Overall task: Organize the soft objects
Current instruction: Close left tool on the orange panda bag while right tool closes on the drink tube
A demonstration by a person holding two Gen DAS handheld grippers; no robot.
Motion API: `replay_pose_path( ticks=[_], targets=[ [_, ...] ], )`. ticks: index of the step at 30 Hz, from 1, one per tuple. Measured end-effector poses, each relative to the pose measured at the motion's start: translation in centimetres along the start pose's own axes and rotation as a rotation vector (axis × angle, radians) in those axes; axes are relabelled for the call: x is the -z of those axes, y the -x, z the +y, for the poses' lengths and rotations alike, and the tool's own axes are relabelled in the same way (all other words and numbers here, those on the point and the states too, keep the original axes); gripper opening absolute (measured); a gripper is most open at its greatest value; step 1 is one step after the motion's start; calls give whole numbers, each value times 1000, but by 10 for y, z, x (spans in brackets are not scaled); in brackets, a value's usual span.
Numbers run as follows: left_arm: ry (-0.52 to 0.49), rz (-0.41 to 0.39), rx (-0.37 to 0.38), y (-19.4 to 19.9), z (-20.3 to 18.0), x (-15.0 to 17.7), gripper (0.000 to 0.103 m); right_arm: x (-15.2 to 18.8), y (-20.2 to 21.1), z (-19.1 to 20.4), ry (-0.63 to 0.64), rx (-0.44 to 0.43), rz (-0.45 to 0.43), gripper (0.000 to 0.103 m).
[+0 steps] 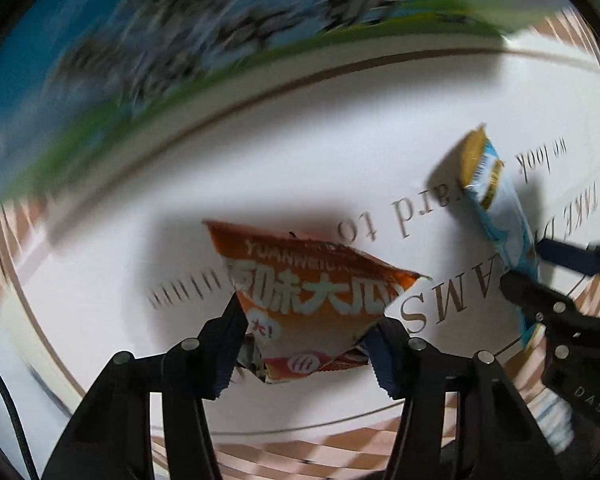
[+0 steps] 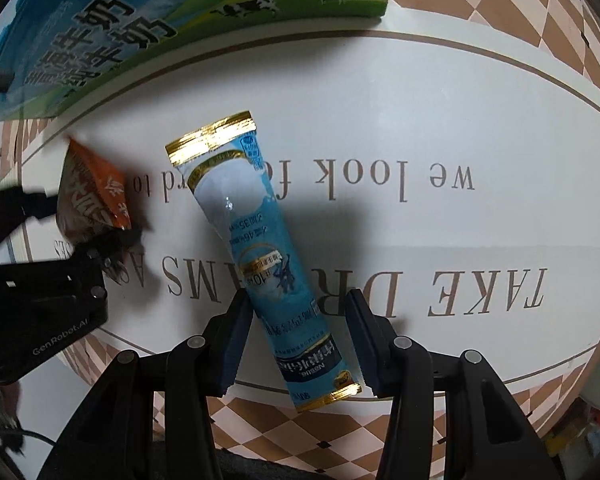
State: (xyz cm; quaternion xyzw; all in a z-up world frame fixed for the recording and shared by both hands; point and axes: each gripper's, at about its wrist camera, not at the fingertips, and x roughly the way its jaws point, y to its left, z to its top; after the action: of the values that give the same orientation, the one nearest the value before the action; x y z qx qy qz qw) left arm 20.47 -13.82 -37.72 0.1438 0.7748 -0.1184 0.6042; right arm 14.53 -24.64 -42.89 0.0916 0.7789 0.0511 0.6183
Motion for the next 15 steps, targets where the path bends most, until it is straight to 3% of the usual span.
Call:
replay_pose_path(
  ticks=[6,10,12,14,15],
  targets=[
    [165,-5,103,0,11,15,53,-6,4,11,-14,2,3,51],
    [206,-23,104,-2,23,25,52,-8,7,24,-5,33,10,51],
    [212,-35,78,-5,49,42,40,-7,11,34,4,69,5,45],
    [210,-52,69,-1,46,54,39,-4,11,40,16,118,-8,26],
    [209,-63,82,2,44,56,39,-3,11,42,17,110,-8,23]
  ],
)
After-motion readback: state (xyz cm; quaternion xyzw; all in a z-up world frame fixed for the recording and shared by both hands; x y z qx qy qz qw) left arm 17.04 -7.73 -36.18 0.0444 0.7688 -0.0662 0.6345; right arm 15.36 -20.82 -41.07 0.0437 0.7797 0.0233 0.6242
